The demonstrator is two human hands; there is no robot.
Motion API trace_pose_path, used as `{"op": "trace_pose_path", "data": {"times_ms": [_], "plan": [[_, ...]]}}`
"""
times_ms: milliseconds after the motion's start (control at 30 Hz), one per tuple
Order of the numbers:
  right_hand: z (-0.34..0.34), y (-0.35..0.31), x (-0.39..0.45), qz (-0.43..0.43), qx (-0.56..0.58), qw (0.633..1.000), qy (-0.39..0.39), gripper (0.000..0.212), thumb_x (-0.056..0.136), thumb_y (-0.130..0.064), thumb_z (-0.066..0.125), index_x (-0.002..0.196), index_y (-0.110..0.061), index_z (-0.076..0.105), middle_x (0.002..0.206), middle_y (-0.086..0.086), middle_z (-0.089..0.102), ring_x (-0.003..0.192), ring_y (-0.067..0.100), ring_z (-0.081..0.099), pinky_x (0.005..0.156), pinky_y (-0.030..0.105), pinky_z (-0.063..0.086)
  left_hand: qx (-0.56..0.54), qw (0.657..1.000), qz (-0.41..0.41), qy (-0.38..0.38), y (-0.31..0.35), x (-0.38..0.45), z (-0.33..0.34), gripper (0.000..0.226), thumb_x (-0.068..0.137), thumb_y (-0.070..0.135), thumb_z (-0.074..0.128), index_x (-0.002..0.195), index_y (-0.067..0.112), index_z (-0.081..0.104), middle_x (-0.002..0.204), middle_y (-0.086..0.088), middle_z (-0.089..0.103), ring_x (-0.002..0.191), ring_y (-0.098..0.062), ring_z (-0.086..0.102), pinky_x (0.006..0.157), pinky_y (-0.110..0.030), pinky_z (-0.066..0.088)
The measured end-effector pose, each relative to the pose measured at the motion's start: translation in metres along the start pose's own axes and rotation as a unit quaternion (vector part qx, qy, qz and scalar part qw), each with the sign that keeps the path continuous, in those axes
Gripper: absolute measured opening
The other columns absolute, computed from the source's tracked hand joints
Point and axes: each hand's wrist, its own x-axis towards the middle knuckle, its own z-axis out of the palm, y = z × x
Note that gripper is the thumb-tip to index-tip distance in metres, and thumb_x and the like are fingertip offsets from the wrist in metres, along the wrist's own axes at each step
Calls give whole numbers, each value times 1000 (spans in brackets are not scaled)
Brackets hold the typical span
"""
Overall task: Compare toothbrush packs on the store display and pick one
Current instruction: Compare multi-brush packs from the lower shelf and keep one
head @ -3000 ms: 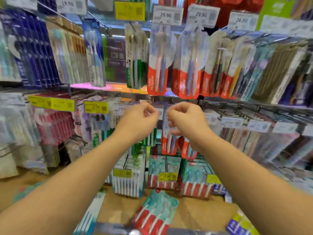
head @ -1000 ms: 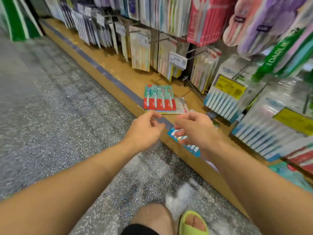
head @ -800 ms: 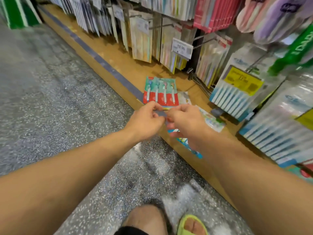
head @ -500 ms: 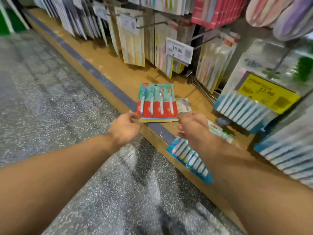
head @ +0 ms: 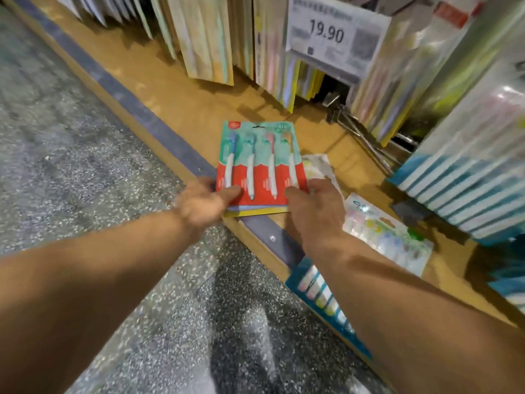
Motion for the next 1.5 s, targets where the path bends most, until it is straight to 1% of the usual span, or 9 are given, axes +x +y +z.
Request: {"op": "trace_pose_path", "data": {"times_ms": [100,267,500,600,733,933,1200,1333,1500], "plan": [[4,-1,7,13,11,1000,6,16,93,-29,68,98,-31,52,87,-9,52,92,15,47,83,21,32,-31,999,-33,10,-10,10,2,6,95,24,72,97,18,73,98,-6,78,89,-28,74,78,-44,62],[14,2,7,51,-34,998,7,34,90,-40,71,108,-12,72,96,3,69,95,26,63,79,28,40,-190,976,-107,-26,-15,7,1,10,101,7,60,100,15,65,79,-4,73,52,-10,69,42,-21,53],[22,-3,-10,114,65,989,-74,25,75,-35,81,85,-18,65,99,11,76,78,29,69,77,49,63,-302,922,-209,-123,-38,-20,-14,7,97,22,63,96,15,65,81,-3,71,62,-12,66,57,-25,60],[15,-1,-17,117,64,988,-76,19,84,-25,74,99,-16,66,103,12,74,82,31,72,63,44,65,-365,892,-219,-150,-50,-38,-11,8,93,22,66,94,14,67,83,-5,76,65,-15,74,62,-30,64],[11,10,-35,101,36,993,-43,35,82,-35,65,111,-14,61,112,15,72,99,39,70,85,56,62,-420,866,-221,-156,-58,-58,5,26,82,24,72,104,11,71,99,-12,79,75,-24,79,70,-40,67],[-12,4,-61,154,-44,981,-109,31,93,-35,51,96,-7,64,78,12,73,36,22,58,34,25,46,-421,863,-212,-181,-58,-82,25,35,82,31,70,110,12,70,99,-10,80,77,-22,79,67,-41,67],[-24,3,-74,138,-176,963,-153,18,84,-33,66,83,-16,70,78,5,76,59,25,72,53,40,64,-431,870,-212,-116,-62,-98,29,40,93,26,70,129,9,68,100,-11,81,76,-19,80,63,-35,66],[-16,6,-77,124,-166,971,-121,54,63,-40,70,112,-18,63,105,4,76,92,31,76,83,42,64,-463,856,-203,-110,-63,-108,24,44,89,15,68,131,3,64,103,-14,80,78,-20,80,70,-38,66],[-6,22,-63,191,80,971,-121,103,23,-41,83,119,-14,60,101,11,77,88,35,77,80,49,63,-477,848,-175,-152,-71,-127,14,51,85,13,68,135,5,61,119,-19,76,93,-25,79,70,-36,66]]}}
